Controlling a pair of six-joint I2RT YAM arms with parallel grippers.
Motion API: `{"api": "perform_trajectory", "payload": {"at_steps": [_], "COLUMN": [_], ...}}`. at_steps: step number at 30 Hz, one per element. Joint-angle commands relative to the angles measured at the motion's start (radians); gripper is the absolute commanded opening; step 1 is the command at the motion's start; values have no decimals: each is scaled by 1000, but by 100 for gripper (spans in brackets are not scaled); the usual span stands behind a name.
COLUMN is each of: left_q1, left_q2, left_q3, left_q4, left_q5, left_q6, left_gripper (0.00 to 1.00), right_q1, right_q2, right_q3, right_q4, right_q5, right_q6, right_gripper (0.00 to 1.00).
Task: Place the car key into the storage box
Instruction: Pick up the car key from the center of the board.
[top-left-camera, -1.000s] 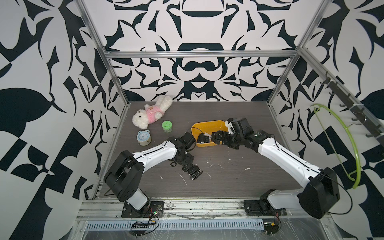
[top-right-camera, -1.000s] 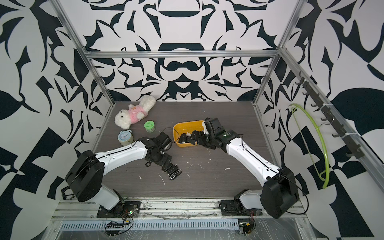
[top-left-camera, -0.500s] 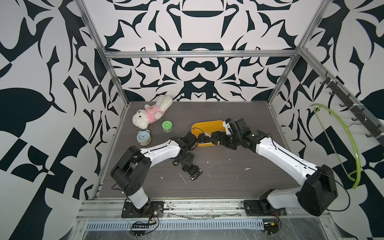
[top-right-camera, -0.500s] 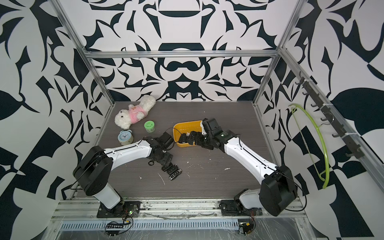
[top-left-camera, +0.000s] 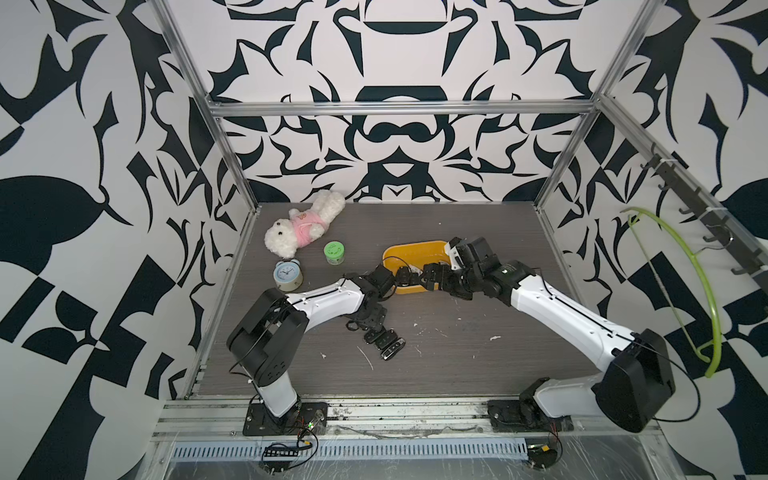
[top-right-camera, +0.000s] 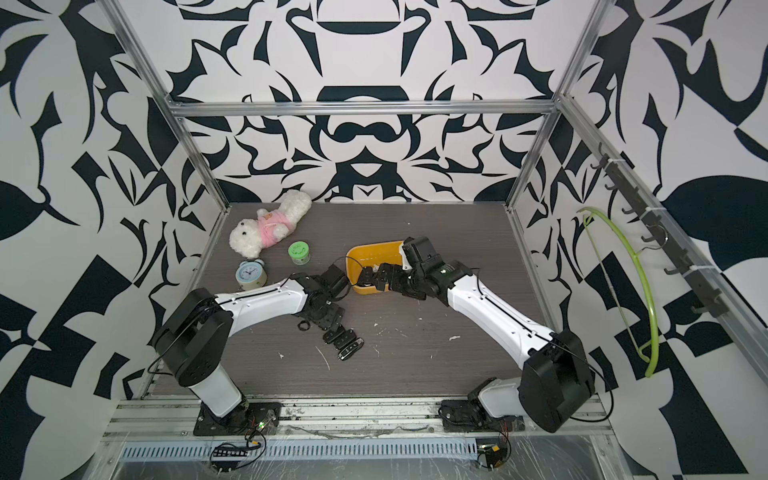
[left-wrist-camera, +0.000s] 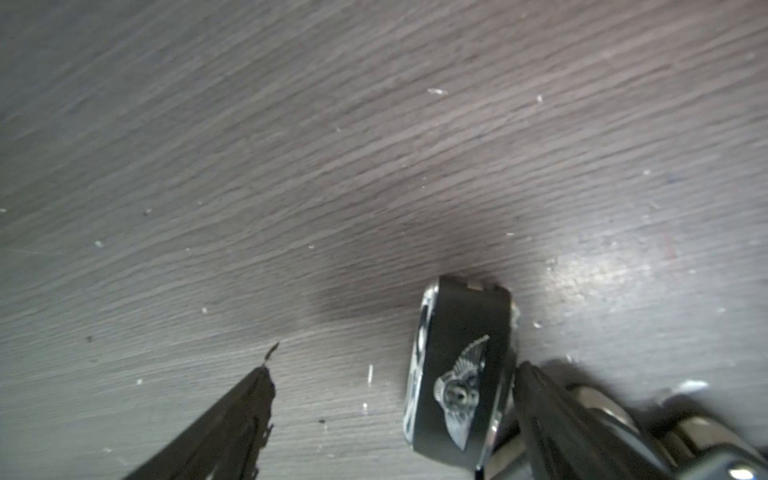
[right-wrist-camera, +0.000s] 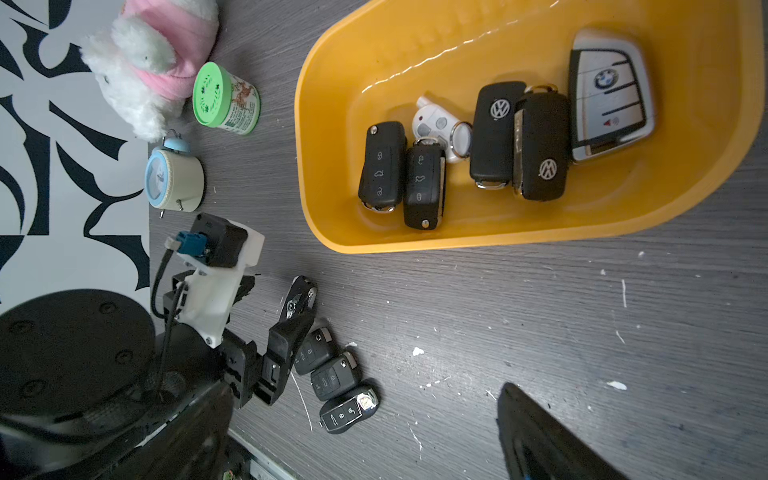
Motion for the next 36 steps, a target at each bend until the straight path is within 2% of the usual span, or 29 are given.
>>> {"api": "perform_trajectory", "payload": {"at_steps": [1, 9, 18, 21, 25, 32, 36], "left_q1": [0, -1, -1, -1, 0, -1, 5], "left_q2": [9, 40, 56, 66, 85, 91, 60], "left_q3": [7, -6, -14, -8, -4, -2, 15], "left_q4": [13, 21, 26, 30, 31, 19, -19], "left_q5": [79, 119, 113, 113, 113, 107, 82], "left_q6": [-37, -62, -55, -49, -39, -30, -26], "left_gripper": [94, 86, 60, 56, 44, 2, 0], "right_q1": [8, 14, 16, 16, 15, 17, 18], "right_q2": [-3, -3, -7, -10, -11, -12, -7], "right_q3": [13, 15, 8, 9, 12, 19, 28], "right_q4": [14, 9, 9, 7, 4, 1, -1], "right_q5": [22, 30, 35, 38, 41, 43, 43], "right_q6": [4, -1, -1, 0, -3, -3, -6], "right_gripper": [100, 100, 100, 100, 100, 100, 100]}}
